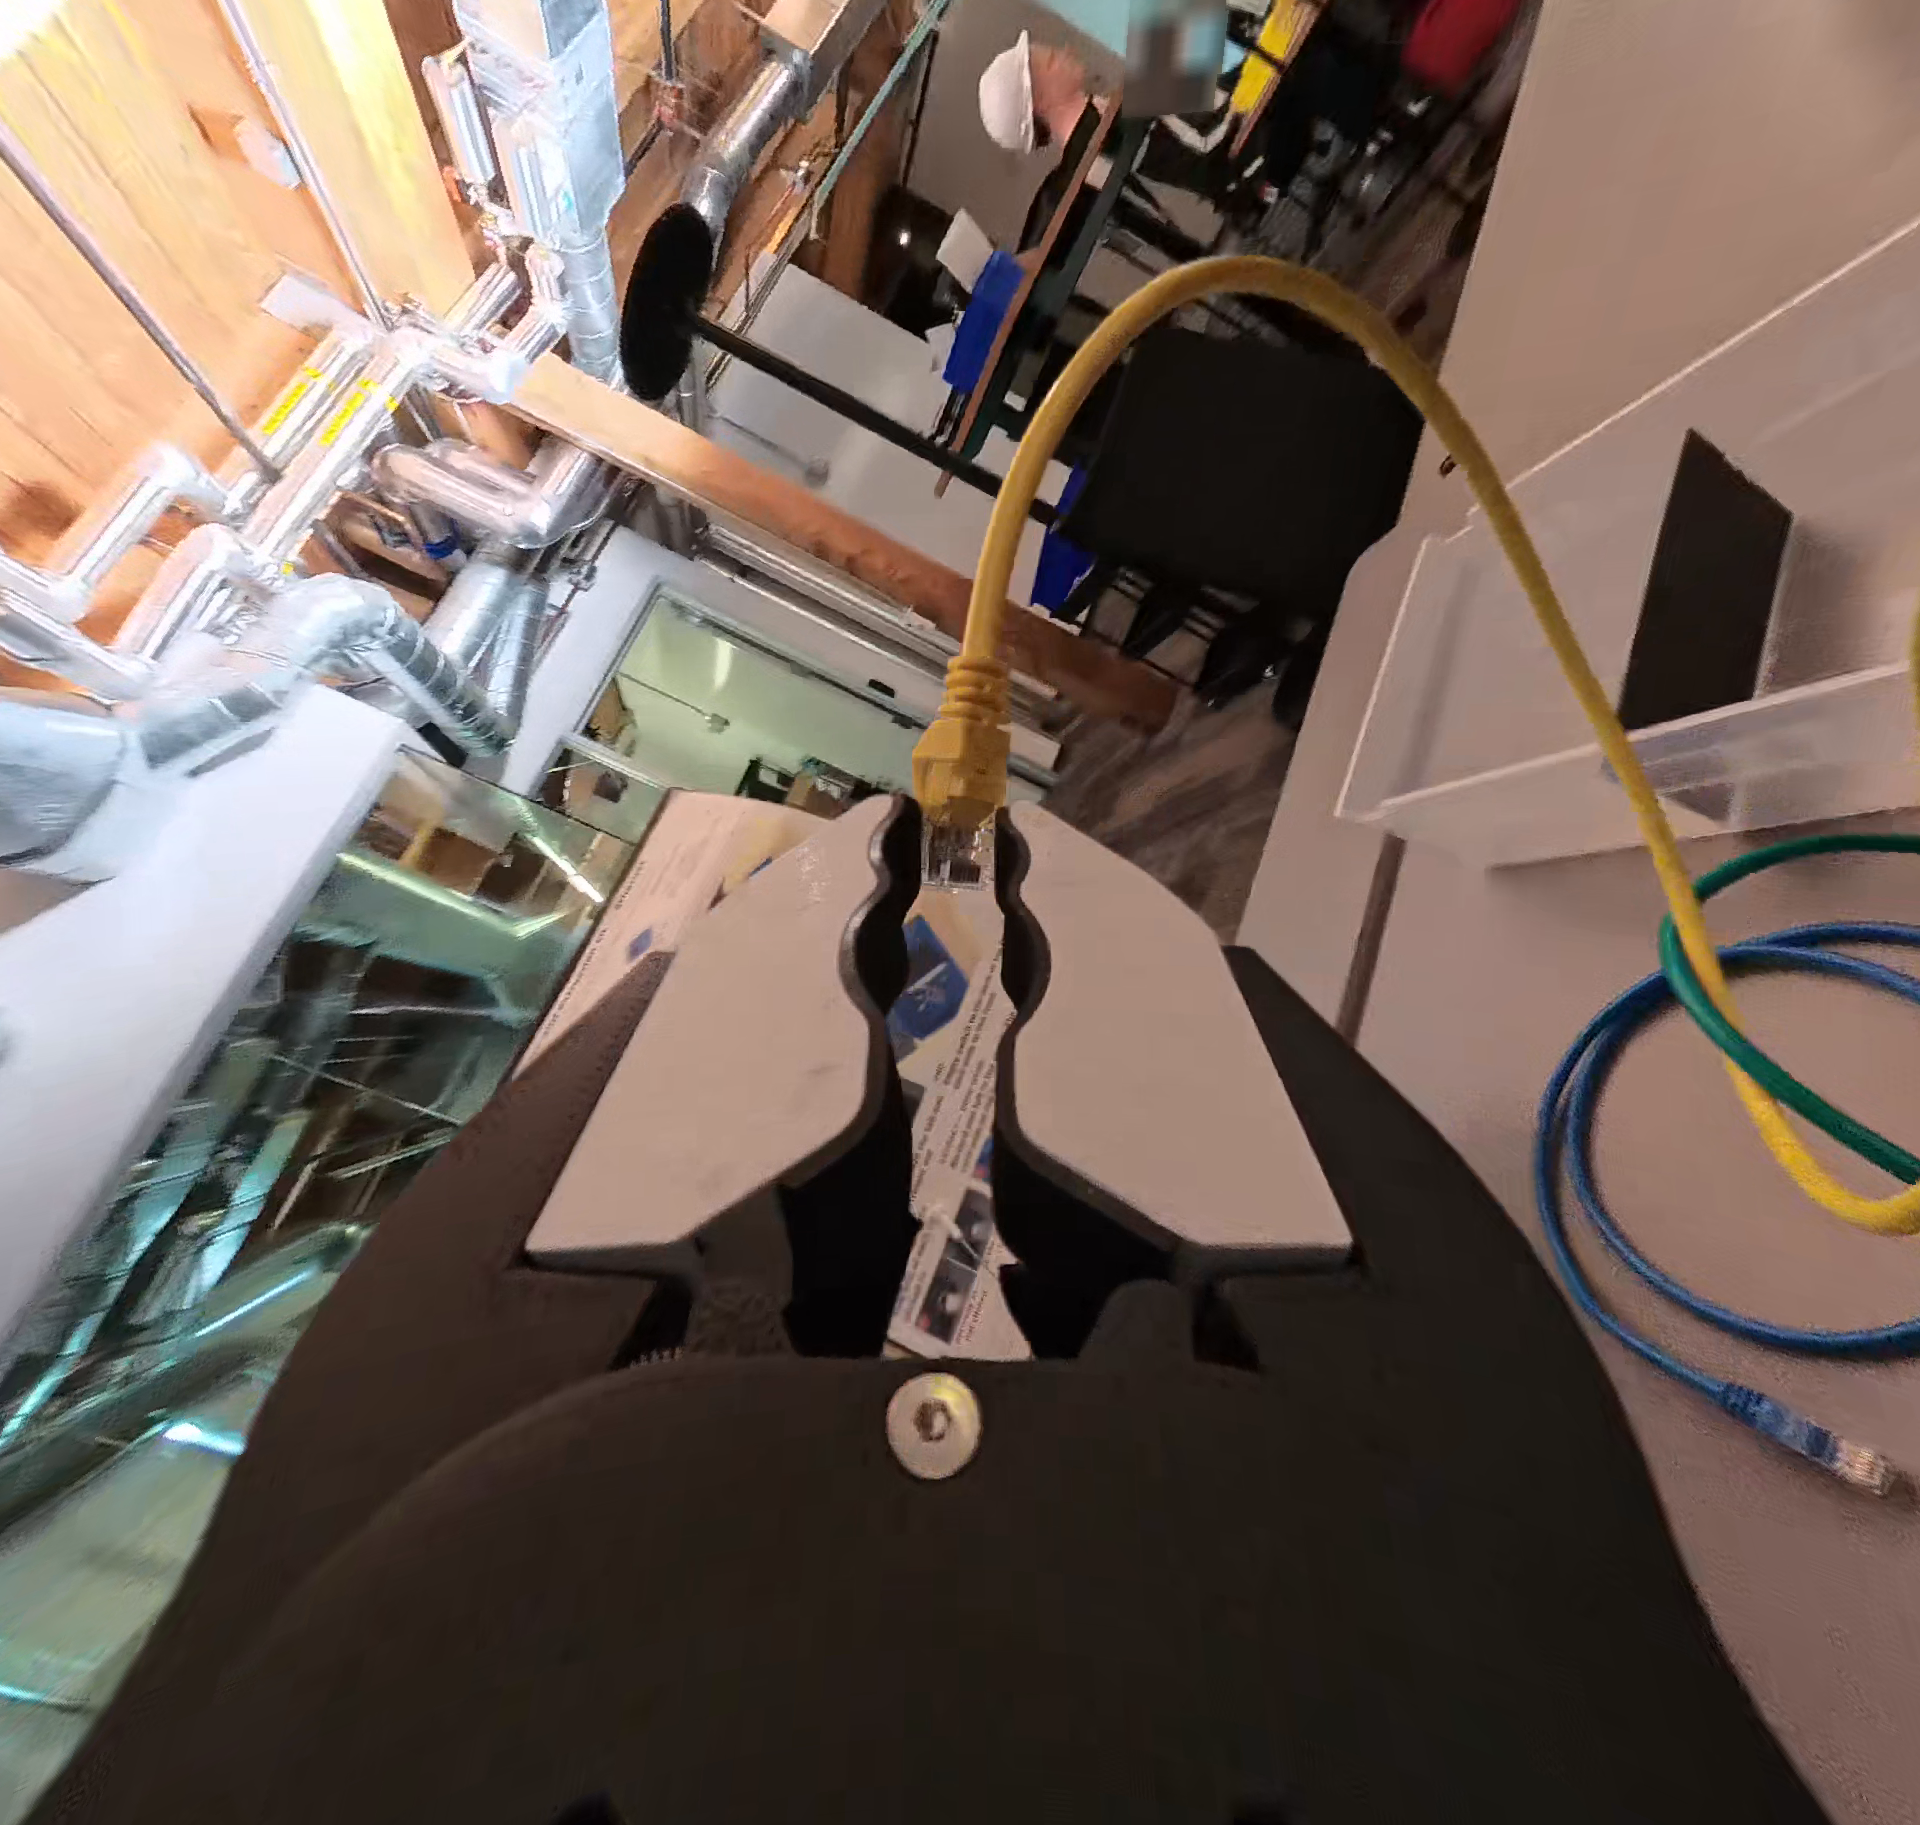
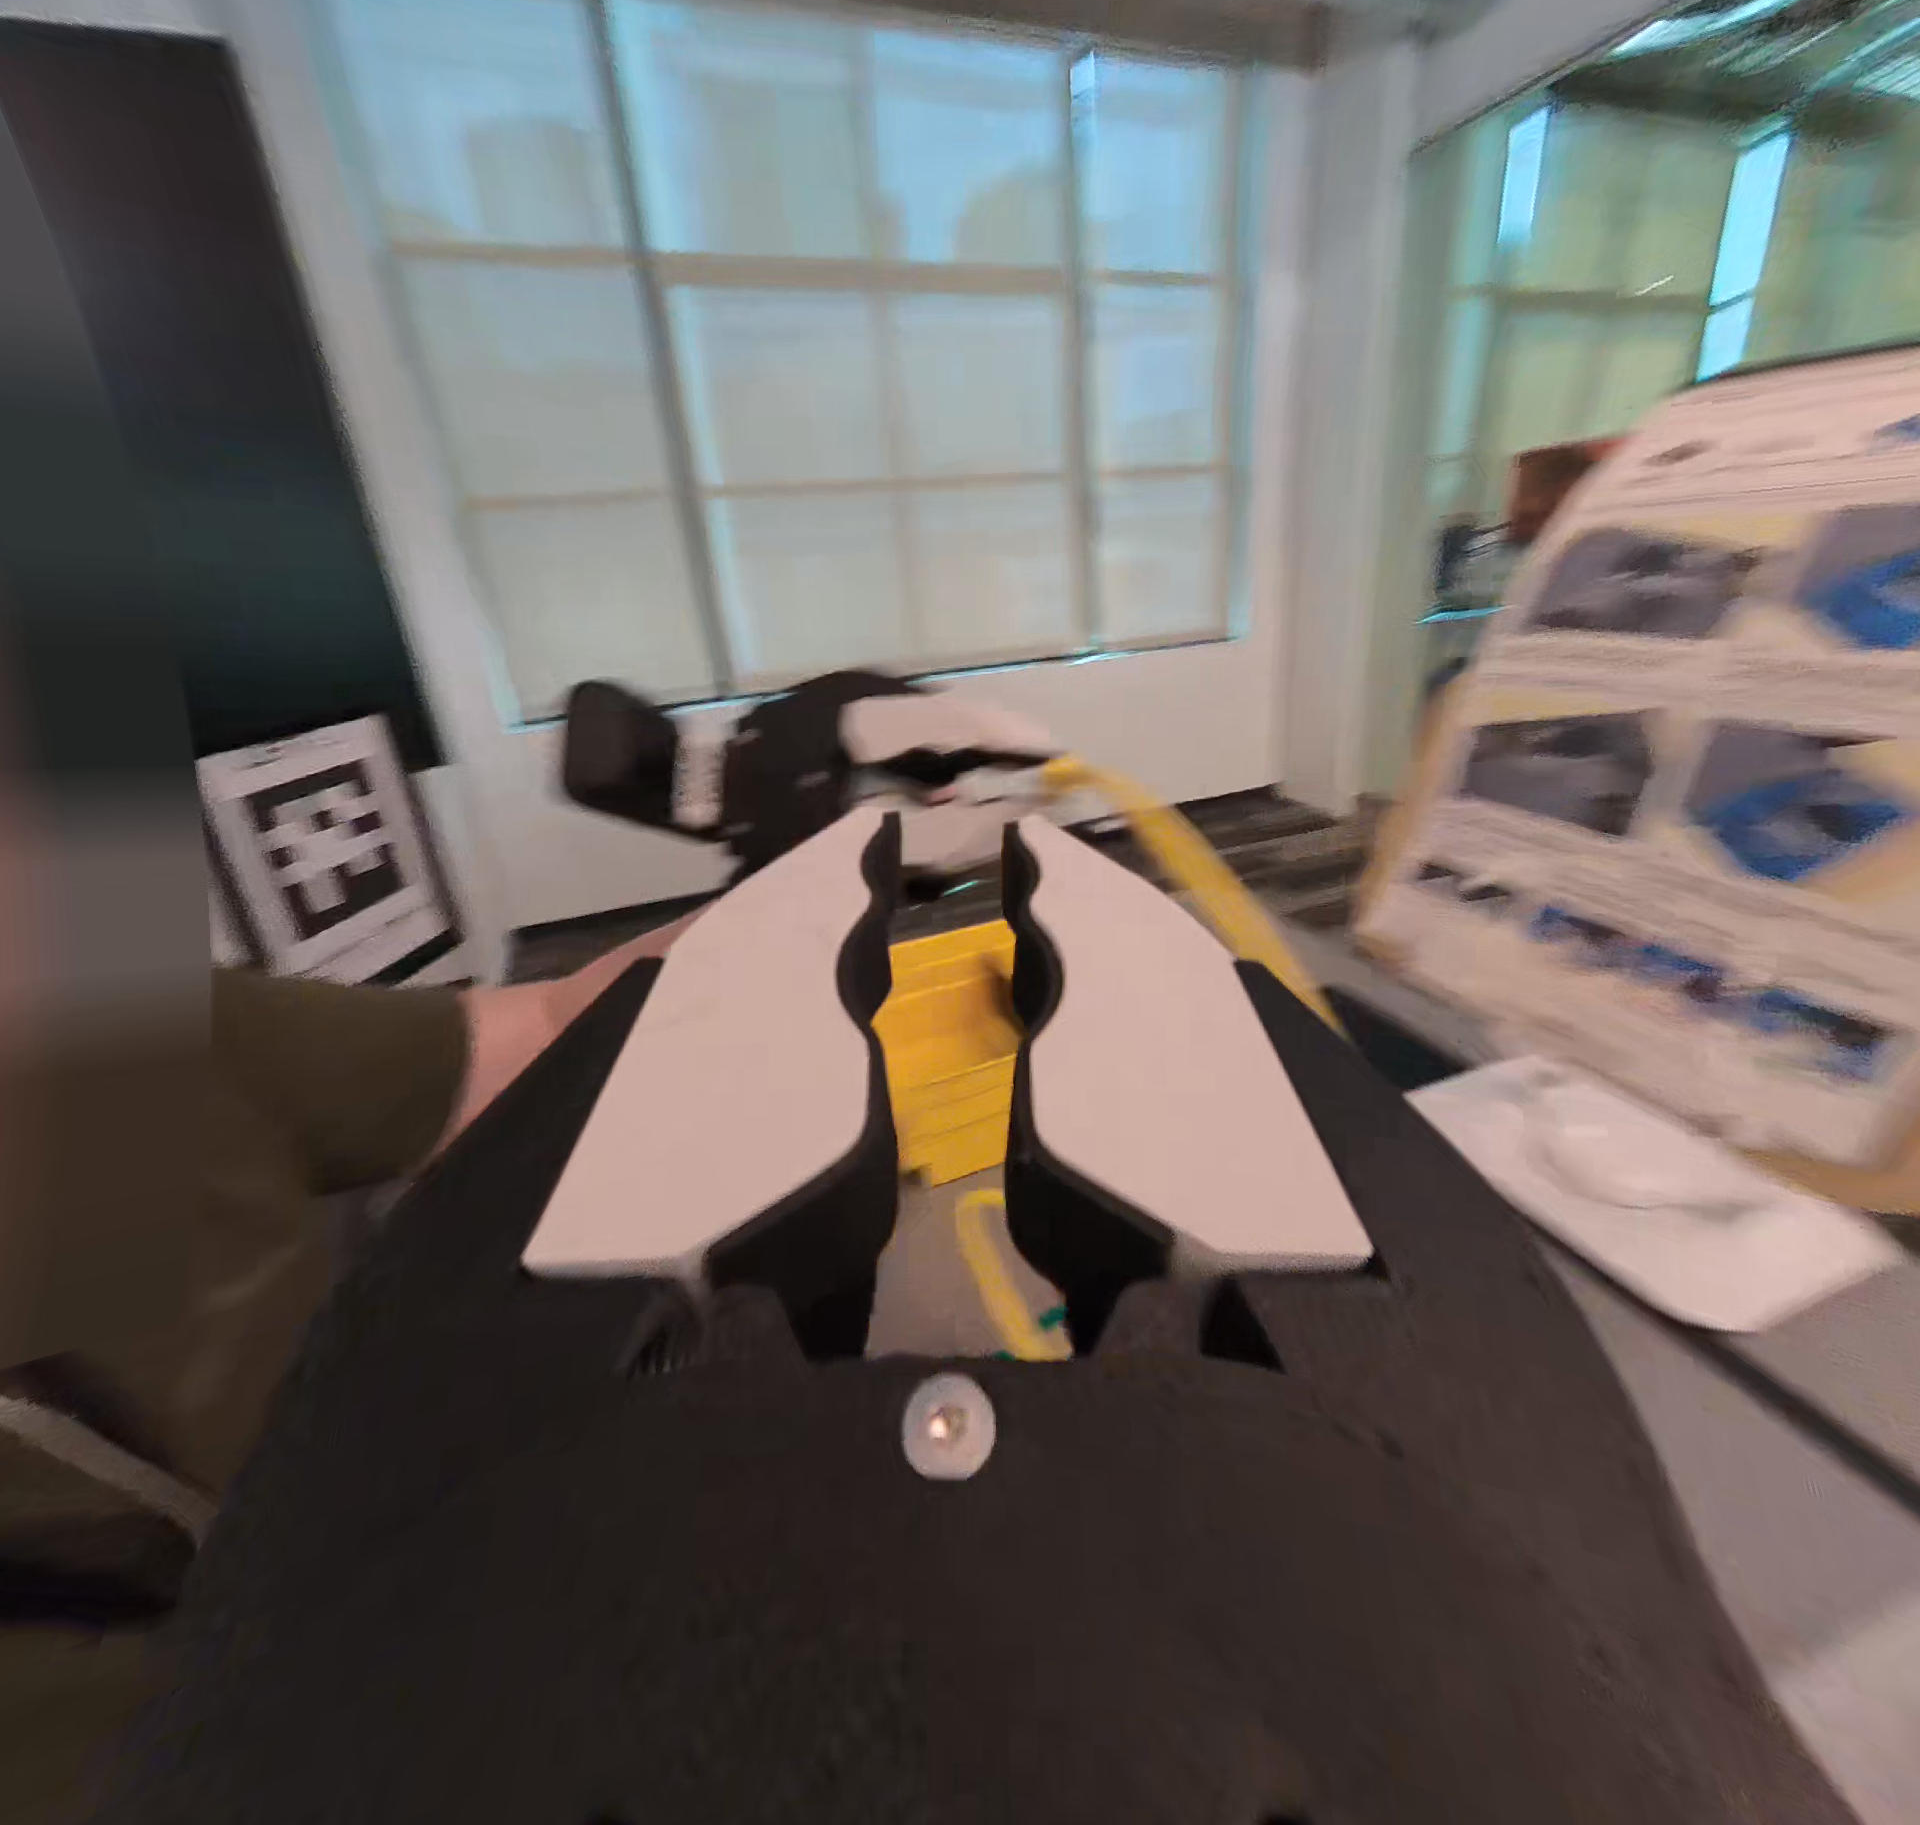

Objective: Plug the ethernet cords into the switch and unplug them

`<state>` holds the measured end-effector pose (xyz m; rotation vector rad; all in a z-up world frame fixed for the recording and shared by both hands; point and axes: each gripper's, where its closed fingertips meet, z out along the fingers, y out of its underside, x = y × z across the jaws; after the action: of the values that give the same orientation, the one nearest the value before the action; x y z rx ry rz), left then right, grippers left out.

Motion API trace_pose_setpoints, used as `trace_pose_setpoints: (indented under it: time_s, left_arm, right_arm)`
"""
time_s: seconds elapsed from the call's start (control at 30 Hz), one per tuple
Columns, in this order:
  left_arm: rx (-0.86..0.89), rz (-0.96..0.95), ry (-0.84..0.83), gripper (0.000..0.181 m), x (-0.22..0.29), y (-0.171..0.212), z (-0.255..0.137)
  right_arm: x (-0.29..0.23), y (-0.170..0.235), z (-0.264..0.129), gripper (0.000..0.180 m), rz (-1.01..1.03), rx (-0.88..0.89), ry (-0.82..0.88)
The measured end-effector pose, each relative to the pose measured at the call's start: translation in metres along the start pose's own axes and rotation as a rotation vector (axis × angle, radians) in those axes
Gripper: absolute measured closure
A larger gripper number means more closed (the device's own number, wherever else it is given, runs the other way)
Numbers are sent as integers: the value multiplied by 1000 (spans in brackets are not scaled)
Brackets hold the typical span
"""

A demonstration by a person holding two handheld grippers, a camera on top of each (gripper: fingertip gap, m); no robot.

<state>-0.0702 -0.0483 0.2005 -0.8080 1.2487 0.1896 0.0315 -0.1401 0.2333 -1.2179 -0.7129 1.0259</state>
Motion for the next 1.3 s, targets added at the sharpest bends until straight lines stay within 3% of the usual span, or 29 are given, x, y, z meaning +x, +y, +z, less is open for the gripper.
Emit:
trace_pose_setpoints:
  time_s: [0.1,0.2,0.33,0.67,1.3]
  left_arm:
    - [12,50,-20,168,8,-7,1]
    - [17,132,-37,167,17,-14,2]
    - [12,220,-66,168,22,-16,-1]
    - [-8,367,-117,168,24,-14,-4]
    - [-3,542,-126,168,34,-20,-6]
  right_arm:
    - [-24,54,39,153,134,-132,-28]
    - [6,94,71,137,298,-234,39]
    - [17,79,85,144,446,-130,-36]
    - [27,65,89,169,423,-99,19]
    - [19,77,84,168,436,-192,-37]
